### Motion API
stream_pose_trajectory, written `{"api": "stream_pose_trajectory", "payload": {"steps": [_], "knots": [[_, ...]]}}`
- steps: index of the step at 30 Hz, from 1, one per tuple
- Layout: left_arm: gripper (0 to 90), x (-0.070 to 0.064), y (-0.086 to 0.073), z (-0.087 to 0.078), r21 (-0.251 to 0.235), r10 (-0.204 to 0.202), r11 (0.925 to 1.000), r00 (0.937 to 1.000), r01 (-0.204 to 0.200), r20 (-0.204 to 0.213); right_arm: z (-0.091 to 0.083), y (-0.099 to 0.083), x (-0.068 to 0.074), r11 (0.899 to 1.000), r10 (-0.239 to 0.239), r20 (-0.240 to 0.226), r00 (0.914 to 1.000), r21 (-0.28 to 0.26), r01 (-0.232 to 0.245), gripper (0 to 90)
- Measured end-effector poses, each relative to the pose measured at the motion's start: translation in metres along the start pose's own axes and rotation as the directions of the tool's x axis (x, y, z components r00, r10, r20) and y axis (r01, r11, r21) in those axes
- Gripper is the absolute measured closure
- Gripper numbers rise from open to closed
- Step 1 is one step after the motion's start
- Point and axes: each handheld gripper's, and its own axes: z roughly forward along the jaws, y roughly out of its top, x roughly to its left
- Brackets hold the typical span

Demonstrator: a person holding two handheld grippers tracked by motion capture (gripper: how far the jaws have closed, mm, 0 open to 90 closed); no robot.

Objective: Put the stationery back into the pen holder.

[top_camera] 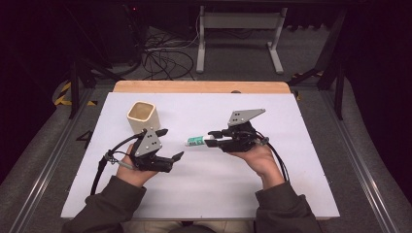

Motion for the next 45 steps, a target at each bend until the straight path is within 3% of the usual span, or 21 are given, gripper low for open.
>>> {"api": "stream_pose_trajectory", "payload": {"steps": [7, 12, 18, 28, 32, 42, 45], "knots": [[15.6, -0.007, 0.002, 0.009, 0.009, 0.032, 0.9995, 0.9994, -0.032, -0.014, 0.001, 0.004, 0.004, 1.0, 0.015, -0.006, 0.9999, 0.009, -0.015, 65.8], [16.4, -0.012, 0.003, 0.016, 0.042, 0.079, 0.9961, 0.9965, -0.078, -0.027, 0.004, 0.005, 0.006, 1.0, 0.019, -0.006, 0.9998, 0.017, -0.019, 65.8], [20.2, -0.016, 0.005, 0.023, 0.07, 0.134, 0.989, 0.9898, -0.131, -0.048, 0.007, 0.008, 0.011, 1.0, 0.011, -0.01, 0.9999, 0.027, -0.011, 65.8], [27.6, -0.022, 0.006, 0.03, 0.112, 0.187, 0.9775, 0.98, -0.179, -0.068, 0.007, 0.01, 0.013, 0.999, 0.014, -0.004, 0.9999, 0.033, -0.014, 65.8], [31.6, -0.024, 0.007, 0.033, 0.124, 0.218, 0.9701, 0.9732, -0.209, -0.071, 0.008, 0.01, 0.015, 0.999, 0.01, 0.0, 0.9999, 0.038, -0.01, 65.7], [41.0, -0.024, 0.007, 0.035, 0.122, 0.227, 0.9683, 0.972, -0.218, -0.062, 0.013, 0.011, 0.017, 0.999, 0.017, 0.0, 0.9999, 0.05, -0.017, 65.7], [43.8, -0.025, 0.007, 0.036, 0.13, 0.242, 0.9636, 0.9685, -0.233, -0.057, 0.013, 0.011, 0.017, 0.999, 0.014, -0.001, 0.9999, 0.048, -0.013, 65.8]]}}
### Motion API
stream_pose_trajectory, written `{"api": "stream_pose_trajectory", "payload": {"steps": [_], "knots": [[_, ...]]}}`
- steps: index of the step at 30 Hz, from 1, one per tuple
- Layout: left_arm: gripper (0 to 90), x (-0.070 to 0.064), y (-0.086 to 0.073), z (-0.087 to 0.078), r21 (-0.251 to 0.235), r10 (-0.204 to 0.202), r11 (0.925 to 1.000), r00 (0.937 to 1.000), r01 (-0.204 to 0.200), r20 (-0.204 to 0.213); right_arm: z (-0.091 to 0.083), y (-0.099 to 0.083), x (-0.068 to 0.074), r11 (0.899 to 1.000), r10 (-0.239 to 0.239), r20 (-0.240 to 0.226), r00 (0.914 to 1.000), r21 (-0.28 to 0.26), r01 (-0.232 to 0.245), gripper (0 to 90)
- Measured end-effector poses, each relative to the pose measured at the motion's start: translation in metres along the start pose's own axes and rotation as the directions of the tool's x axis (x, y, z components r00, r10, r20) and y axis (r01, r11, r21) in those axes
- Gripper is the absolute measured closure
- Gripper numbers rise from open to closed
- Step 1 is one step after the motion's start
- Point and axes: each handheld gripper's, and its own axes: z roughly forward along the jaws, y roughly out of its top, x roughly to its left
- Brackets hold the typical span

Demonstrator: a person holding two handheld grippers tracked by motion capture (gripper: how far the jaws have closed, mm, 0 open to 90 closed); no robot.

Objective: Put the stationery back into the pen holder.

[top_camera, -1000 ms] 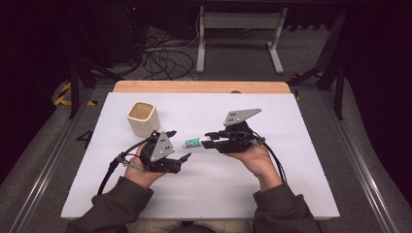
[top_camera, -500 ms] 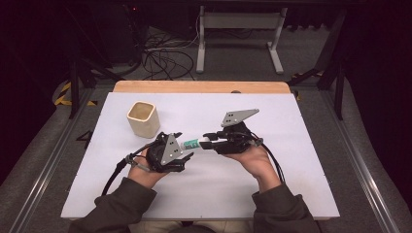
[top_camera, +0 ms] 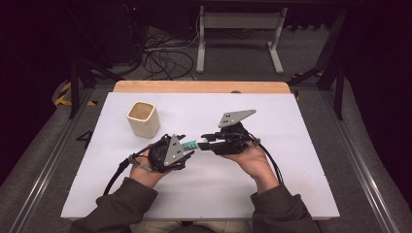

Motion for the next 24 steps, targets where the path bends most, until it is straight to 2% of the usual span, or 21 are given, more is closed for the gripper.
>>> {"api": "stream_pose_trajectory", "payload": {"steps": [7, 13, 15, 19, 22, 24], "knots": [[50.0, -0.0018, -0.0002, 0.0009, 0.013, 0.019, 0.9997, 0.9998, -0.019, 0.004, 0.0015, 0.0006, 0.0018, 1.0, -0.002, -0.003, 1.0, 0.002, 0.002, 65.7], [60.8, -0.0013, -0.0011, 0.0017, 0.021, 0.021, 0.9996, 0.9994, -0.021, 0.029, 0.0016, 0.0004, 0.0015, 1.0, -0.002, -0.002, 1.0, 0.001, 0.002, 65.8], [61.8, -0.0018, -0.0013, 0.0018, 0.029, 0.013, 0.9995, 0.9993, -0.014, 0.036, 0.0017, 0.0005, 0.0017, 1.0, -0.003, -0.003, 1.0, 0.001, 0.003, 65.8], [63.9, -0.0033, -0.0009, 0.0031, 0.036, 0.03, 0.9989, 0.9984, -0.032, 0.047, 0.0027, 0.0003, 0.0019, 1.0, -0.002, -0.009, 1.0, 0.003, 0.002, 65.7], [64.6, -0.0034, -0.0013, 0.0025, 0.039, 0.027, 0.9988, 0.9982, -0.029, 0.054, 0.0036, 0.0004, 0.0018, 1.0, -0.006, -0.012, 0.9999, 0.002, 0.006, 65.7], [64.8, -0.0034, -0.0011, 0.0022, 0.036, 0.028, 0.9989, 0.998, -0.03, 0.057, 0.0035, 0.0004, 0.0031, 1.0, -0.026, -0.01, 0.9996, -0.006, 0.026, 65.7]]}}
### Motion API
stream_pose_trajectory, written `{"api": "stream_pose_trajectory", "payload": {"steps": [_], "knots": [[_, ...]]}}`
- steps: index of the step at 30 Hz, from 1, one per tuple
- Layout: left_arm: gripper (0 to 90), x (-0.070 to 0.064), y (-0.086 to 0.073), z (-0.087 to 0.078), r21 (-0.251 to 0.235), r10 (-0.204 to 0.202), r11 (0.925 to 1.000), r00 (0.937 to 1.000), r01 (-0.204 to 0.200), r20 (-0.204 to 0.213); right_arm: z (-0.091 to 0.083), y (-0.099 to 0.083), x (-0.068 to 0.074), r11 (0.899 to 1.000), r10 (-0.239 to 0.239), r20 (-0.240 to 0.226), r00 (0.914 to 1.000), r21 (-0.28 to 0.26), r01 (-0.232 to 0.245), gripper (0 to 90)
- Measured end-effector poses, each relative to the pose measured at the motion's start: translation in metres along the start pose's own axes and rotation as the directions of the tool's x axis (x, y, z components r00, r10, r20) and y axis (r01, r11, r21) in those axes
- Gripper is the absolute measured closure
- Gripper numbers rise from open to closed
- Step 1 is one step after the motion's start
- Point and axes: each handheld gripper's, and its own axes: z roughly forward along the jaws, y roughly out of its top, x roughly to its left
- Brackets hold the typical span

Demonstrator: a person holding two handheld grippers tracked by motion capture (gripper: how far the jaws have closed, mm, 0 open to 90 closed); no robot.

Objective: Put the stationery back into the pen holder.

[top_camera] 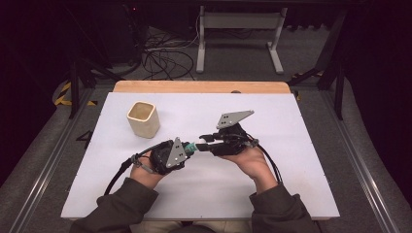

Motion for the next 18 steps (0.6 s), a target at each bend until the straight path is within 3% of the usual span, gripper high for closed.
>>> {"api": "stream_pose_trajectory", "payload": {"steps": [11, 18], "knots": [[65.6, 0.001, 0.002, -0.001, -0.053, -0.042, 0.9977, 0.9989, 0.043, 0.02, -0.006, -0.002, 0.001, 0.996, -0.025, 0.007, 0.9997, -0.082, 0.025, 64.0], [65.7, 0.001, 0.0, 0.0, -0.051, -0.041, 0.9978, 0.9988, 0.042, 0.027, -0.011, -0.002, 0.0, 0.993, -0.007, 0.014, 0.9999, -0.117, 0.008, 55.4]]}}
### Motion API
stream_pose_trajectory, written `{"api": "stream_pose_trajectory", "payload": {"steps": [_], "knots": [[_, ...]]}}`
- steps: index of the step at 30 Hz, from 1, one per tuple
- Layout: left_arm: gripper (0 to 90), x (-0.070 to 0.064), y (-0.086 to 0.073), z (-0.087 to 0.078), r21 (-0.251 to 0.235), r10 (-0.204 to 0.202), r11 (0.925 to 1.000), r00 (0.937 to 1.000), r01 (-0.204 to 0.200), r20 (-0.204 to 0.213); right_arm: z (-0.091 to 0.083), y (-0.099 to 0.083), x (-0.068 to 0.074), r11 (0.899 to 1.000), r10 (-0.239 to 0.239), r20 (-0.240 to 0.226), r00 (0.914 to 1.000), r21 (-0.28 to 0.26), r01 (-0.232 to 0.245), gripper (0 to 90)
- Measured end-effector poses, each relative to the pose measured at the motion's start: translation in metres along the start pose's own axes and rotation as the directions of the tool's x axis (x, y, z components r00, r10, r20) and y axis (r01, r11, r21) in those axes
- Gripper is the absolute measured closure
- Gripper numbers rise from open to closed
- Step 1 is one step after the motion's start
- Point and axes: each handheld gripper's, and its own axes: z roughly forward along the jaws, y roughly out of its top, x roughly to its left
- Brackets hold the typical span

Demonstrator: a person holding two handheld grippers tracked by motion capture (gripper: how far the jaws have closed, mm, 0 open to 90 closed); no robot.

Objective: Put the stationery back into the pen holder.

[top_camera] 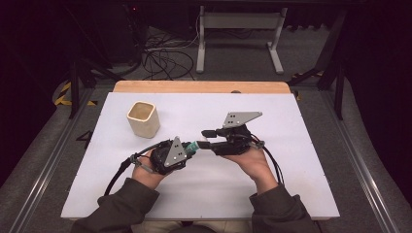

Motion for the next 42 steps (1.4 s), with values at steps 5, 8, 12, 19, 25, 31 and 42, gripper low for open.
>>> {"api": "stream_pose_trajectory", "payload": {"steps": [5, 8, 12, 19, 25, 31, 42], "knots": [[65.7, 0.002, -0.001, -0.002, -0.007, -0.018, 0.9998, 0.9998, 0.018, -0.001, -0.01, 0.001, -0.002, 0.998, 0.015, 0.021, 0.9997, -0.053, -0.014, 50.0], [65.7, 0.005, -0.001, -0.004, -0.017, -0.032, 0.9993, 0.9995, 0.032, -0.006, -0.018, 0.001, -0.004, 0.996, 0.024, 0.042, 0.9988, -0.085, -0.02, 45.4], [65.7, 0.009, -0.001, -0.009, -0.04, -0.055, 0.9977, 0.9984, 0.054, -0.01, -0.029, -0.002, -0.007, 0.992, 0.037, 0.055, 0.9978, -0.124, -0.03, 37.0], [65.7, 0.017, -0.003, -0.019, -0.088, -0.096, 0.9918, 0.995, 0.093, -0.028, -0.041, -0.008, -0.012, 0.983, 0.077, 0.078, 0.994, -0.173, -0.063, 28.8], [65.7, 0.024, -0.005, -0.026, -0.124, -0.133, 0.9842, 0.9902, 0.127, -0.043, -0.047, -0.012, -0.012, 0.979, 0.089, 0.091, 0.9918, -0.193, -0.07, 21.2], [65.7, 0.031, -0.006, -0.031, -0.161, -0.171, 0.9736, 0.9842, 0.161, -0.046, -0.055, -0.015, -0.013, 0.974, 0.098, 0.107, 0.9895, -0.213, -0.073, 17.0], [65.7, 0.05, -0.012, -0.047, -0.239, -0.261, 0.9405, 0.9637, 0.242, -0.054, -0.07, -0.022, -0.014, 0.964, 0.108, 0.15, 0.9827, -0.255, -0.067, 11.8]]}}
